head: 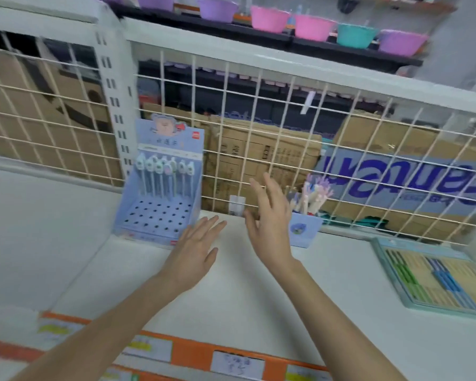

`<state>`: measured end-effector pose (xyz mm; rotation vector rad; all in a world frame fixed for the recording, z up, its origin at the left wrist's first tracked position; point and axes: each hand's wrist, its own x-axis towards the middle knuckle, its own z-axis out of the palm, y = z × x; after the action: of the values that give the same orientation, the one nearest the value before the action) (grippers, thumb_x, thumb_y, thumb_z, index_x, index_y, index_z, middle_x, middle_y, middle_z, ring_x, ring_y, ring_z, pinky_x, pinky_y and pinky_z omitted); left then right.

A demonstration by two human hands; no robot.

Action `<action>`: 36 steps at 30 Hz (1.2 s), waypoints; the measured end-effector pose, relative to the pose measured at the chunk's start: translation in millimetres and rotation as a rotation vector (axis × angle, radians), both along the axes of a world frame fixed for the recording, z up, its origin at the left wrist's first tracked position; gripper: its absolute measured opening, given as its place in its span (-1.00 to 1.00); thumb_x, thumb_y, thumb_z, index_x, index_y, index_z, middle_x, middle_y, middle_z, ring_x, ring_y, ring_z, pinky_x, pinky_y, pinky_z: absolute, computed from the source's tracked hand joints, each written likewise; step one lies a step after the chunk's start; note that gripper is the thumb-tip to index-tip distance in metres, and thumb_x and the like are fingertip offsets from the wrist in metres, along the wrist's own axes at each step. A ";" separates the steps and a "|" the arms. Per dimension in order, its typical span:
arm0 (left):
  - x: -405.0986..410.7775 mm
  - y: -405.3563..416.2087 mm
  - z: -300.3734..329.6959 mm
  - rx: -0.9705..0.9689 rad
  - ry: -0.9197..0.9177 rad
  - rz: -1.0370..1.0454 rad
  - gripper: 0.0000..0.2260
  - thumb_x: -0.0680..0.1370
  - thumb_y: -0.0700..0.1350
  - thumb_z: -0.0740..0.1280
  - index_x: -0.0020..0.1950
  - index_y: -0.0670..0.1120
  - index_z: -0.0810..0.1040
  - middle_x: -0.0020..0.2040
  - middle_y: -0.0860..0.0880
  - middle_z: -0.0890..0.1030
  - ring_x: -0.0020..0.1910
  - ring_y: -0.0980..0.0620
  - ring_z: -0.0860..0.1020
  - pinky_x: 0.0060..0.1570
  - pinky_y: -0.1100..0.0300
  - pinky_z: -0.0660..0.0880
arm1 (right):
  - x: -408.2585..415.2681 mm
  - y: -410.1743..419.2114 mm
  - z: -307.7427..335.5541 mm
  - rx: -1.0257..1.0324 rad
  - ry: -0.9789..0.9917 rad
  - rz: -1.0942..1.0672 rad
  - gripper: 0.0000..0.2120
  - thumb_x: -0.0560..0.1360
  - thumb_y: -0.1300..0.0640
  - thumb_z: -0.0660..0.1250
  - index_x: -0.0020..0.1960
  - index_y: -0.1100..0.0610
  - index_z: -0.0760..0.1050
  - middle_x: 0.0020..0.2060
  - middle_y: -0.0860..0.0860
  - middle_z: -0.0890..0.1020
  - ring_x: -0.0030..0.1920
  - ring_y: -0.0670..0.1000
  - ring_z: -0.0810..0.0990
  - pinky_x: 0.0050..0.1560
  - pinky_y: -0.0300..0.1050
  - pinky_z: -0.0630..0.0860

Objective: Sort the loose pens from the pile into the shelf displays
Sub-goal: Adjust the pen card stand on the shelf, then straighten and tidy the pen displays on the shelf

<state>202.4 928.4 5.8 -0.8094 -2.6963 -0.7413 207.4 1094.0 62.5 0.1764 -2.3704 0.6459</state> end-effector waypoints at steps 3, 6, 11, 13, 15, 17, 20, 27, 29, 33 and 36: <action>6.4 -63.3 2.6 0.016 0.040 0.072 -0.58 0.58 -0.08 0.10 0.45 -0.04 0.28 0.46 -0.05 0.29 0.46 -0.07 0.23 0.42 0.02 0.09 | 0.8 -64.5 -8.9 0.052 -0.070 0.136 -0.48 0.36 0.33 0.32 0.32 0.18 0.42 0.35 0.20 0.40 0.37 0.14 0.27 0.24 0.14 0.30; 18.0 -140.0 5.3 0.001 0.132 0.174 -0.57 0.51 -0.06 0.07 0.36 -0.05 0.40 0.32 -0.12 0.47 0.32 -0.08 0.38 0.28 -0.05 0.37 | 0.2 -135.6 -7.1 0.181 -0.273 0.206 -0.52 0.46 0.30 0.31 0.37 0.16 0.36 0.45 0.21 0.24 0.44 0.20 0.22 0.34 0.13 0.21; 59.1 -277.2 11.4 -0.025 0.232 0.469 -0.63 0.49 -0.07 0.11 0.30 -0.02 0.33 0.19 -0.16 0.55 0.20 -0.07 0.39 0.14 -0.17 0.45 | 5.1 -256.6 -10.3 0.338 -0.435 0.345 -0.49 0.58 0.15 0.19 0.48 0.01 0.11 0.52 0.05 -0.01 0.50 0.11 0.01 0.40 0.06 0.10; 81.8 -328.9 12.9 -0.056 0.200 0.557 -0.64 0.49 -0.08 0.12 0.29 -0.05 0.35 0.17 -0.18 0.55 0.17 -0.16 0.49 0.09 -0.17 0.49 | 10.9 -307.4 -11.6 0.386 -0.442 0.413 -0.49 0.58 0.14 0.18 0.48 0.00 0.09 0.52 0.05 -0.01 0.49 0.11 0.02 0.40 0.07 0.11; 103.3 -378.0 12.9 -0.077 0.140 0.648 -0.63 0.49 -0.09 0.16 0.29 -0.07 0.40 0.20 -0.19 0.54 0.15 -0.21 0.53 0.05 -0.15 0.51 | 17.5 -356.9 -13.8 0.414 -0.443 0.472 -0.49 0.58 0.14 0.18 0.48 0.00 0.09 0.52 0.05 -0.01 0.49 0.13 0.02 0.40 0.07 0.09; 121.3 -421.7 14.5 -0.106 0.096 0.747 -0.62 0.50 -0.09 0.17 0.30 -0.10 0.44 0.22 -0.20 0.52 0.14 -0.22 0.54 0.03 -0.14 0.52 | 25.5 -402.7 -14.5 0.428 -0.445 0.527 -0.49 0.58 0.14 0.18 0.48 0.00 0.11 0.52 0.06 0.00 0.48 0.14 0.03 0.40 0.08 0.07; 141.1 -470.6 17.4 -0.138 0.097 0.845 -0.62 0.45 -0.15 0.28 0.28 -0.14 0.46 0.17 -0.21 0.55 0.08 -0.24 0.56 -0.02 -0.13 0.54 | 36.3 -461.5 -13.1 0.467 -0.454 0.616 -0.50 0.57 0.13 0.19 0.47 0.01 0.13 0.52 0.06 0.02 0.47 0.15 0.07 0.39 0.04 0.11; 133.3 -532.5 6.2 -0.091 0.082 0.891 -0.53 0.40 -0.29 0.40 0.30 -0.16 0.44 0.19 -0.21 0.53 0.13 -0.23 0.54 0.04 -0.10 0.49 | 20.1 -528.4 -14.6 0.507 -0.506 0.684 -0.48 0.57 0.14 0.20 0.47 0.00 0.12 0.52 0.05 0.02 0.47 0.14 0.08 0.39 0.02 0.10; 120.8 -543.3 0.2 -0.029 0.054 0.894 -0.57 0.46 -0.28 0.35 0.34 -0.15 0.42 0.23 -0.18 0.50 0.07 -0.21 0.55 0.01 -0.05 0.49 | 4.0 -540.1 -18.0 0.498 -0.536 0.679 -0.49 0.57 0.13 0.19 0.48 0.00 0.12 0.52 0.05 0.03 0.46 0.15 0.10 0.39 0.00 0.10; 92.8 -574.4 -16.8 0.027 0.014 0.885 -0.58 0.53 -0.23 0.27 0.39 -0.10 0.37 0.28 -0.12 0.46 -0.05 -0.14 0.57 0.01 0.00 0.50 | -37.5 -577.8 -32.8 0.446 -0.583 0.679 -0.49 0.57 0.14 0.18 0.48 0.02 0.13 0.50 0.05 0.09 0.44 0.15 0.15 0.38 -0.01 0.11; 63.3 -610.8 -21.1 0.002 -0.015 0.918 -0.60 0.56 -0.19 0.28 0.40 -0.09 0.37 0.31 -0.12 0.44 -0.01 -0.11 0.57 0.07 -0.04 0.51 | -68.8 -621.1 -44.2 0.411 -0.599 0.732 -0.50 0.56 0.19 0.18 0.46 0.06 0.16 0.45 0.05 0.19 0.39 0.15 0.23 0.34 -0.02 0.16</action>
<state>265.7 317.6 -15.3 0.4506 -2.6369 -0.4969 138.6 472.9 18.3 1.2202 -2.9939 0.5680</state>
